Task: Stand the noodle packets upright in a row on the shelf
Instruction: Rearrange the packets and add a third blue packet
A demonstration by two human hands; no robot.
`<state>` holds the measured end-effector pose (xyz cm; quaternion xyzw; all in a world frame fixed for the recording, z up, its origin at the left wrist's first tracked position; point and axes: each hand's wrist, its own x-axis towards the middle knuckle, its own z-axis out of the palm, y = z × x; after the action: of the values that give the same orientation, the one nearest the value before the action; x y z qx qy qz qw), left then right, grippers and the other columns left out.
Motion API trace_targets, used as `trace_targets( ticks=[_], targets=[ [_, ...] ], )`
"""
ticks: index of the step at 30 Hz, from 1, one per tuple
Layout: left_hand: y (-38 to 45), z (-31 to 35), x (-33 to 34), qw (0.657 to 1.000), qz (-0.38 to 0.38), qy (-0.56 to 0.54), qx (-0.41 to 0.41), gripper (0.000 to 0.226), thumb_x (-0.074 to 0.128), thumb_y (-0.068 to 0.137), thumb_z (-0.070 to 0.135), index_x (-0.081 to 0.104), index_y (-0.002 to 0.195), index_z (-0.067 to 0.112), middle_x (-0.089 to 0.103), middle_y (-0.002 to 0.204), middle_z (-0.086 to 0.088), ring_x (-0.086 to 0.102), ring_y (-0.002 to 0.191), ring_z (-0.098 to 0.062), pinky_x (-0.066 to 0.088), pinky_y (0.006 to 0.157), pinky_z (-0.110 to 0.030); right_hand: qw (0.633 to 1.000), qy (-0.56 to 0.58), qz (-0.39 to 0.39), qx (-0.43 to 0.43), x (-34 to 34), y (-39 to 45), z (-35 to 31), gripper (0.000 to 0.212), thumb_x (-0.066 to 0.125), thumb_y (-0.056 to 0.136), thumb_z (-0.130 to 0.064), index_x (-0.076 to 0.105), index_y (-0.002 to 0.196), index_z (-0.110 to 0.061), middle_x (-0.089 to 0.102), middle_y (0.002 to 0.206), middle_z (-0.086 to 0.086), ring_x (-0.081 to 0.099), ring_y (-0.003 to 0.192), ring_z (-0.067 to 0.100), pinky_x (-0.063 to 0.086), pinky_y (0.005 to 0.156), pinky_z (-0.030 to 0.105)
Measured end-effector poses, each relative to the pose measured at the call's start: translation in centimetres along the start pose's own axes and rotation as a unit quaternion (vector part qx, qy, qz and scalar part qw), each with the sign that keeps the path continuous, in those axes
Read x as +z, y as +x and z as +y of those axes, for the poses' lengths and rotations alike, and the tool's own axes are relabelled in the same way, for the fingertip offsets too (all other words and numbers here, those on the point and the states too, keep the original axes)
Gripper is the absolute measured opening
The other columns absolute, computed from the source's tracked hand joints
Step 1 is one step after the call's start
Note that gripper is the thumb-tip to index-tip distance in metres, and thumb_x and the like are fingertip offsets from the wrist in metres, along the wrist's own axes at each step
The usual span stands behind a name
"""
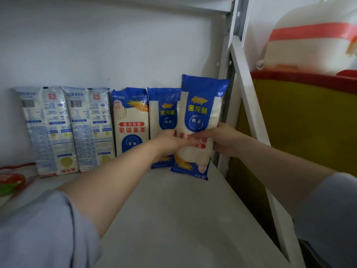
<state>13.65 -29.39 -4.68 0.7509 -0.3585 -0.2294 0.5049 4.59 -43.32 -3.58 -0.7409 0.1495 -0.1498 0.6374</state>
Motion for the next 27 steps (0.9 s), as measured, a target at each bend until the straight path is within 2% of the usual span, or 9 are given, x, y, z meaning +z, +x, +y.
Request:
trace_targets(
  ticks=[3,6,8,11,13,18,23,25,27],
  targets=[
    [-1.2,0.1,-1.6,0.999,0.007,0.035,-0.004,0.069,0.085,0.062,0.034,0.056,0.123,0.022,0.065,0.114,0.003,0.060,0.106,-0.017,0.052,0.092,-0.037,0.991,-0.037,-0.131,0.020,0.6,-0.8,-1.3,0.032,0.068,0.081,-0.005,0.062,0.108,-0.022,0.072,0.105,0.002,0.069,0.100,0.023,0.057,0.081,0.042],
    [-2.1,-0.3,-2.1,0.998,0.032,0.047,0.012,0.060,0.087,0.059,0.032,0.059,0.112,0.027,0.067,0.107,0.003,0.063,0.097,-0.014,0.055,0.079,-0.033,0.986,-0.032,-0.162,0.008,1.6,-1.4,-1.8,0.027,0.066,0.083,-0.009,0.062,0.107,-0.022,0.073,0.102,0.000,0.071,0.094,0.020,0.059,0.072,0.037],
    [-2.3,-0.6,-2.2,0.998,0.045,0.037,0.019,0.049,0.086,0.060,0.030,0.058,0.101,0.031,0.068,0.102,0.004,0.065,0.092,-0.013,0.055,0.075,-0.032,0.990,-0.022,-0.138,-0.024,2.1,-1.5,-2.0,0.031,0.069,0.082,-0.015,0.061,0.112,-0.018,0.073,0.103,0.001,0.072,0.091,0.019,0.060,0.068,0.035],
    [-2.5,0.0,-2.5,0.996,0.077,0.012,0.033,0.036,0.084,0.064,0.030,0.060,0.092,0.028,0.070,0.091,0.005,0.068,0.084,-0.012,0.056,0.070,-0.031,0.993,0.005,-0.099,-0.067,2.4,-1.2,-2.6,0.047,0.070,0.081,-0.024,0.056,0.123,-0.009,0.070,0.113,0.009,0.069,0.099,0.028,0.058,0.080,0.044],
    [-2.5,0.8,-2.7,0.995,0.089,0.002,0.052,0.031,0.082,0.067,0.030,0.060,0.089,0.028,0.068,0.087,0.008,0.067,0.081,-0.009,0.055,0.067,-0.027,0.991,0.002,-0.098,-0.087,2.3,-1.1,-3.0,0.050,0.069,0.079,-0.029,0.055,0.123,-0.008,0.069,0.114,0.010,0.068,0.100,0.030,0.057,0.081,0.044],
    [-2.3,2.7,-2.8,0.985,0.144,-0.050,0.083,0.043,0.080,0.068,0.037,0.062,0.104,0.024,0.070,0.099,0.007,0.067,0.092,-0.013,0.055,0.080,-0.032,0.995,0.049,-0.040,-0.076,1.8,-1.3,-4.7,0.021,0.066,0.085,-0.029,0.064,0.098,-0.014,0.074,0.096,0.004,0.072,0.084,0.021,0.060,0.067,0.031],
    [-1.9,3.9,-2.8,0.976,0.178,-0.077,0.100,0.037,0.077,0.070,0.043,0.066,0.099,0.022,0.074,0.096,0.004,0.070,0.090,-0.016,0.054,0.089,-0.039,0.995,0.053,0.010,-0.080,1.8,-1.3,-5.7,0.027,0.062,0.087,-0.039,0.062,0.087,-0.013,0.073,0.089,0.004,0.072,0.079,0.019,0.059,0.064,0.027],
    [-1.9,3.5,-2.6,0.982,0.156,-0.076,0.077,0.044,0.076,0.069,0.048,0.064,0.103,0.023,0.073,0.098,0.003,0.069,0.092,-0.018,0.053,0.091,-0.043,0.995,0.049,0.043,-0.077,2.0,-1.2,-5.5,0.031,0.059,0.087,-0.044,0.060,0.081,-0.014,0.072,0.084,0.002,0.071,0.075,0.017,0.058,0.065,0.027],
    [-2.2,2.2,-1.9,0.995,0.098,-0.018,0.032,0.048,0.078,0.069,0.043,0.061,0.109,0.023,0.071,0.106,0.002,0.067,0.097,-0.018,0.053,0.090,-0.043,0.993,0.044,0.076,-0.074,2.0,-1.1,-5.4,0.035,0.056,0.087,-0.049,0.057,0.081,-0.015,0.072,0.087,0.001,0.071,0.081,0.018,0.057,0.074,0.030]
  ],
)
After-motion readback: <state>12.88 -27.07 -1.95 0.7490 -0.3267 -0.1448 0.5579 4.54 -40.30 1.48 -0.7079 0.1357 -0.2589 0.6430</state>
